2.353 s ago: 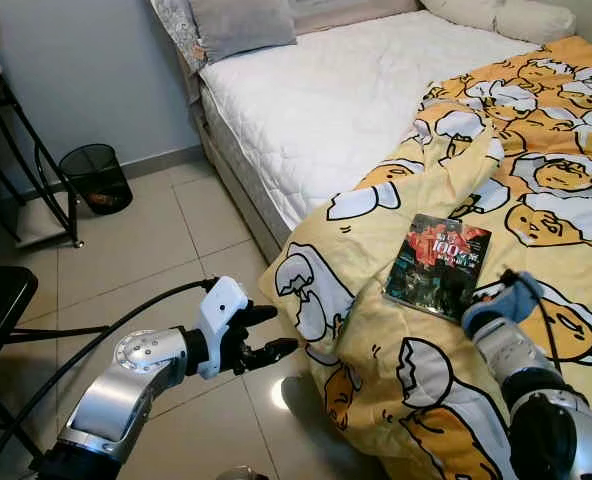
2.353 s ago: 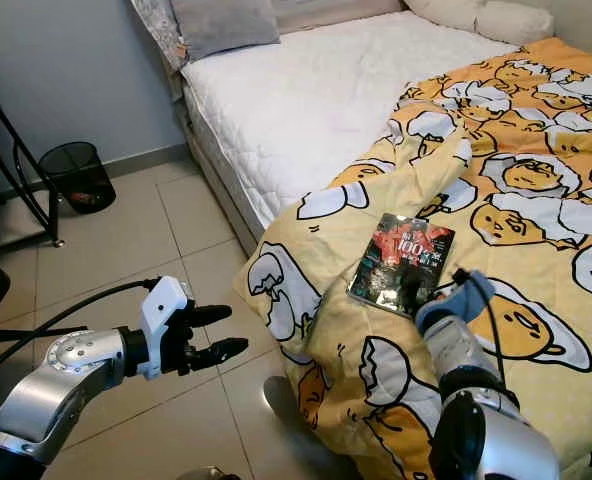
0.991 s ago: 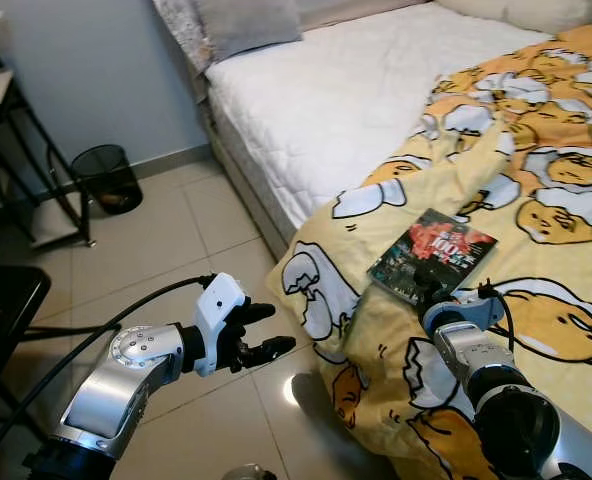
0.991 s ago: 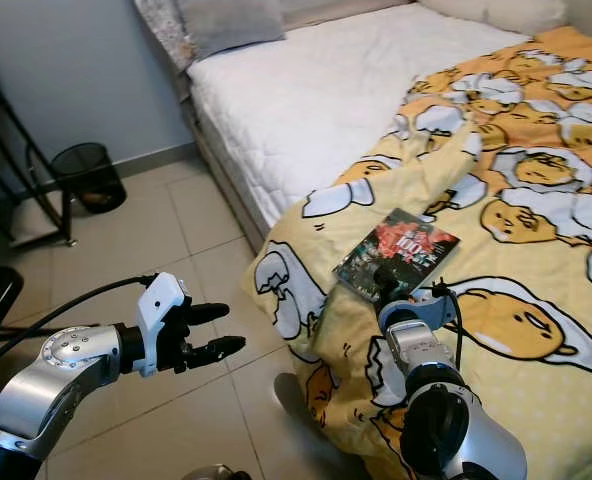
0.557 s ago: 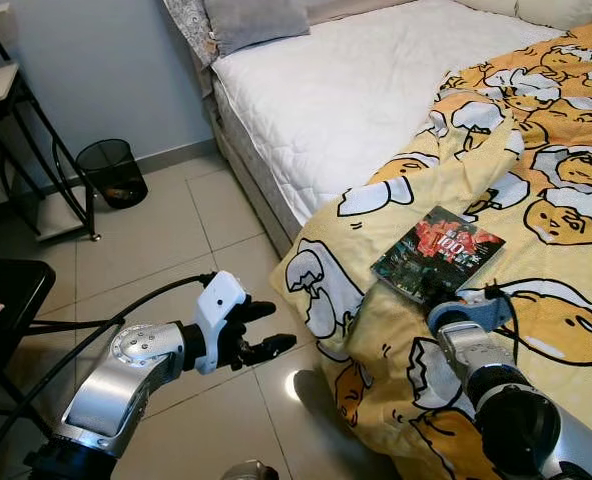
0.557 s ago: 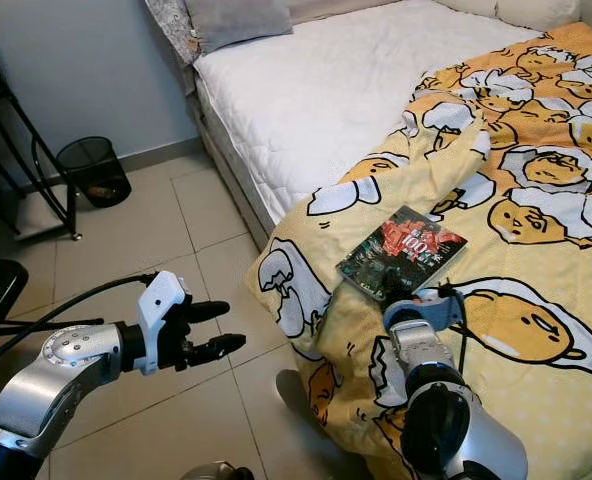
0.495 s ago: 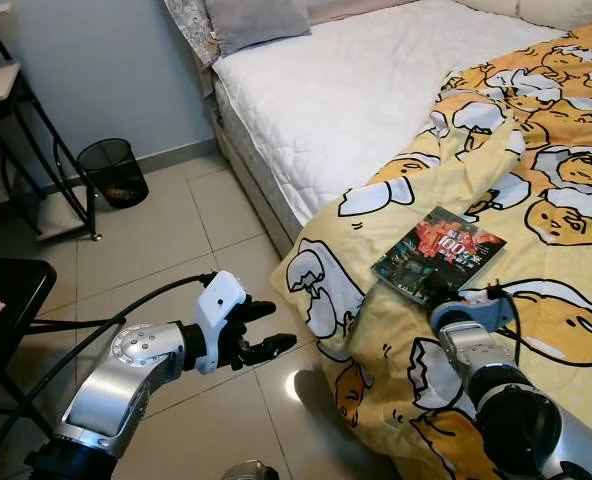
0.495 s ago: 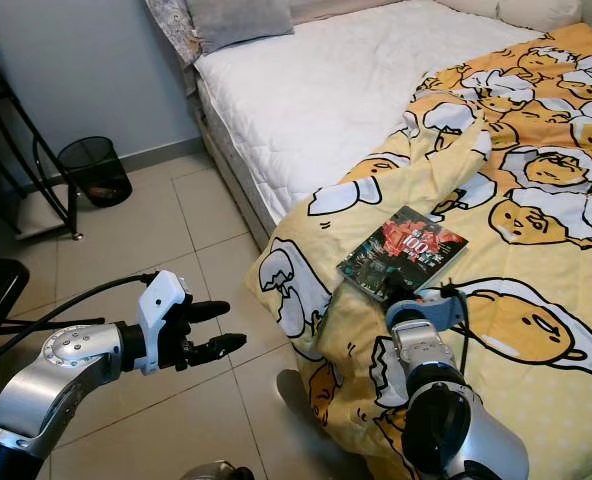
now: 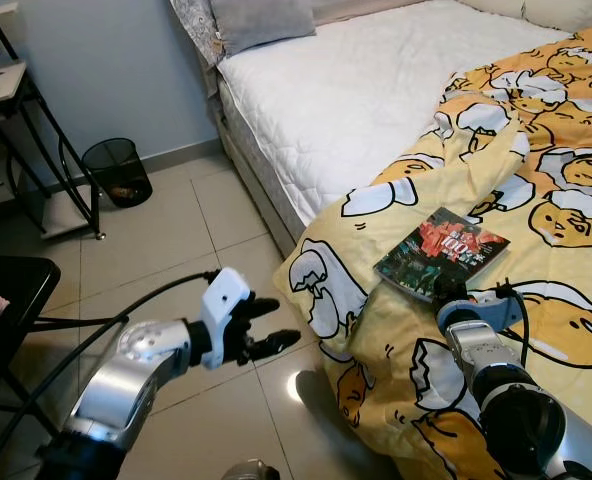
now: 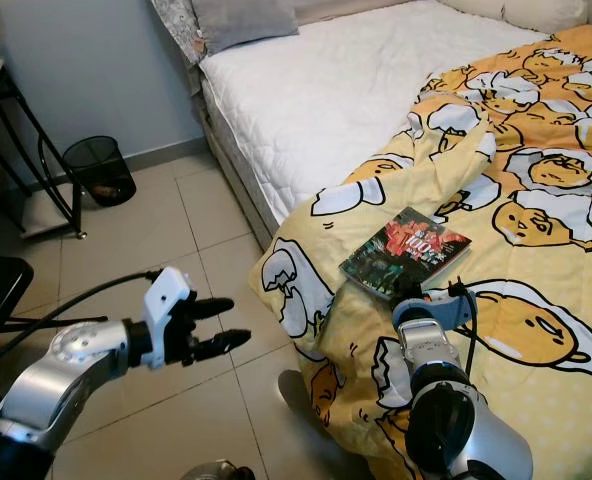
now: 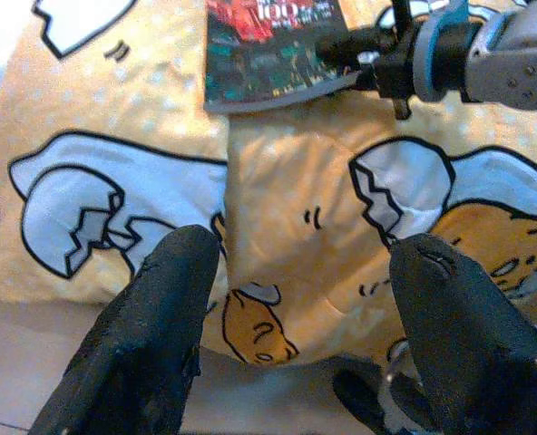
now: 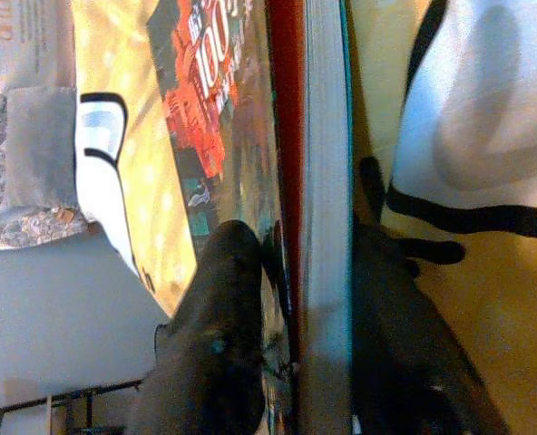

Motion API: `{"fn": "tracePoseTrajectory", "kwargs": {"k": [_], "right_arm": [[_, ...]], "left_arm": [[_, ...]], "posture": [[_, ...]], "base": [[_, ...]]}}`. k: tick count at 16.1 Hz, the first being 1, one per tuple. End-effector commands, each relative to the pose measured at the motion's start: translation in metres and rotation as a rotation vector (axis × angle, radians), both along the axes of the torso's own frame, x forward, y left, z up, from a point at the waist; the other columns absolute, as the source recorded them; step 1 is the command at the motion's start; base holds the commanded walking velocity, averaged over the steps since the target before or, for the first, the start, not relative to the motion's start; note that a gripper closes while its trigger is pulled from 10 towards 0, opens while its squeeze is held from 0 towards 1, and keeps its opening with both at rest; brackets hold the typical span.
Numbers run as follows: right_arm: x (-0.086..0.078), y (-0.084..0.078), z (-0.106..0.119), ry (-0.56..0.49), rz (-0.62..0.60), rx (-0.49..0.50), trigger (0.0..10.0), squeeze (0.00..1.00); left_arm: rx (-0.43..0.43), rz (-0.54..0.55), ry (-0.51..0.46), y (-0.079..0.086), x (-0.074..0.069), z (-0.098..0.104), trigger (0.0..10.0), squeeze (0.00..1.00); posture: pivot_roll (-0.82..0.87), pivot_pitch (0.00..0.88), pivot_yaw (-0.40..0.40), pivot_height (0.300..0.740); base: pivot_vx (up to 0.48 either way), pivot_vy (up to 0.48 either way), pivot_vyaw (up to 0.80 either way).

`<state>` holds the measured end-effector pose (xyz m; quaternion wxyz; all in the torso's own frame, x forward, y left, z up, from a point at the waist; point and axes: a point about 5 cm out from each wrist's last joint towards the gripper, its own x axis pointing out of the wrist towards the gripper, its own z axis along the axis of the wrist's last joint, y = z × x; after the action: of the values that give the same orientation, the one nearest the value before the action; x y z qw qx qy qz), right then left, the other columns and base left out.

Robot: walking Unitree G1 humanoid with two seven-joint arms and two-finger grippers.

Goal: Clean up the room

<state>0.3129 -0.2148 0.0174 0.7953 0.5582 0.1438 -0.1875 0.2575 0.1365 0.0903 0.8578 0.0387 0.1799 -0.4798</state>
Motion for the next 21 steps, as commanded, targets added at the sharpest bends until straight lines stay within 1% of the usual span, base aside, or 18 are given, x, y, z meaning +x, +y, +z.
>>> {"fn": "tracePoseTrajectory", "kwargs": {"k": [1,3,4,6,7,9,10,11,12,13,14,15,16,17,18,19,20,21], "right_arm": [[0.01,0.004,0.01,-0.035,0.034,-0.011,0.0,0.0],[0.01,0.004,0.011,-0.038,0.032,-0.009,0.0,0.0],[0.012,0.002,0.014,-0.057,0.058,-0.034,0.0,0.0],[0.013,0.0,0.017,-0.08,0.08,-0.072,0.0,0.0],[0.015,-0.003,0.021,-0.12,0.075,-0.063,0.0,0.0],[0.017,-0.012,0.028,-0.176,0.042,-0.042,0.0,0.0],[0.017,-0.014,0.029,-0.183,0.041,-0.044,0.0,0.0],[0.019,-0.017,0.034,-0.219,0.037,-0.043,0.0,0.0],[0.022,-0.022,0.042,-0.274,0.028,-0.057,0.0,0.0],[0.025,-0.026,0.049,-0.303,0.027,-0.09,0.0,0.0],[0.029,-0.028,0.057,-0.328,0.038,-0.138,0.0,0.0],[0.031,-0.031,0.064,-0.352,0.043,-0.172,0.0,0.0],[0.033,-0.034,0.071,-0.382,0.046,-0.205,0.0,0.0],[0.034,-0.035,0.074,-0.397,0.048,-0.219,0.0,0.0],[0.034,-0.036,0.083,-0.444,0.069,-0.291,0.0,0.0],[0.032,-0.033,0.089,-0.479,0.093,-0.355,0.0,0.0],[0.029,-0.031,0.09,-0.488,0.105,-0.393,0.0,0.0],[0.024,-0.029,0.089,-0.482,0.118,-0.434,0.0,0.0]], "left_arm": [[0.012,0.008,-0.01,0.002,0.002,0.0,10.0,0.29],[0.008,0.011,-0.011,0.001,0.003,0.0,10.0,0.29],[-0.004,0.011,-0.014,-0.002,0.006,0.0,10.0,0.29],[-0.034,0.05,-0.038,-0.004,0.012,0.002,10.0,0.28],[-0.063,0.101,-0.07,-0.006,0.02,0.004,10.0,0.28],[-0.136,0.275,-0.188,-0.009,0.046,0.016,10.0,0.29],[-0.157,0.308,-0.209,-0.009,0.051,0.019,10.0,0.3],[-0.184,0.359,-0.22,-0.011,0.064,0.025,10.0,0.32],[-0.228,0.427,-0.221,-0.012,0.083,0.034,10.0,0.33],[-0.256,0.481,-0.244,-0.011,0.098,0.045,10.0,0.33],[-0.245,0.571,-0.308,-0.004,0.11,0.057,10.0,0.32],[-0.235,0.644,-0.331,0.003,0.12,0.067,10.0,0.3],[-0.225,0.65,-0.342,0.01,0.127,0.075,10.0,0.27],[-0.22,0.642,-0.355,0.013,0.129,0.08,10.0,0.27],[-0.151,0.593,-0.373,0.024,0.129,0.082,10.0,0.25],[-0.096,0.566,-0.378,0.033,0.128,0.078,10.0,0.25],[-0.09,0.559,-0.372,0.038,0.125,0.074,10.0,0.22],[-0.085,0.565,-0.365,0.045,0.12,0.069,10.0,0.0]], "posture": [[0.06,0.0,0.116,0.74],[0.06,0.0,0.115,0.74],[0.05,0.0,0.111,0.74],[0.04,0.0,0.111,0.74],[0.03,0.0,0.107,0.74],[0.02,0.0,0.097,0.74],[0.02,0.0,0.095,0.74],[0.02,0.0,0.092,0.74],[0.01,0.0,0.096,0.74],[-0.01,0.0,0.101,0.74],[-0.01,0.0,0.104,0.74],[-0.02,0.0,0.106,0.74],[-0.02,0.0,0.105,0.74],[-0.02,0.0,0.105,0.74],[-0.02,0.0,0.11,0.74],[-0.03,0.0,0.119,0.74],[-0.04,0.0,0.121,0.74],[-0.04,0.0,0.122,0.74]], "base": [[0.0,0.0,0.0],[0.0,0.0,0.0],[0.0,0.0,0.0],[0.0,0.0,0.0],[0.0,0.0,0.0],[0.0,0.0,0.0],[0.0,0.0,0.0],[0.0,0.0,0.0],[0.0,0.0,0.0],[0.0,0.0,0.0],[0.0,0.0,0.0],[0.0,0.0,0.0],[0.0,0.0,0.0],[0.0,0.0,0.0],[0.0,0.0,0.0],[0.0,0.0,0.0],[0.0,0.0,0.0],[0.0,0.0,0.0]]}}
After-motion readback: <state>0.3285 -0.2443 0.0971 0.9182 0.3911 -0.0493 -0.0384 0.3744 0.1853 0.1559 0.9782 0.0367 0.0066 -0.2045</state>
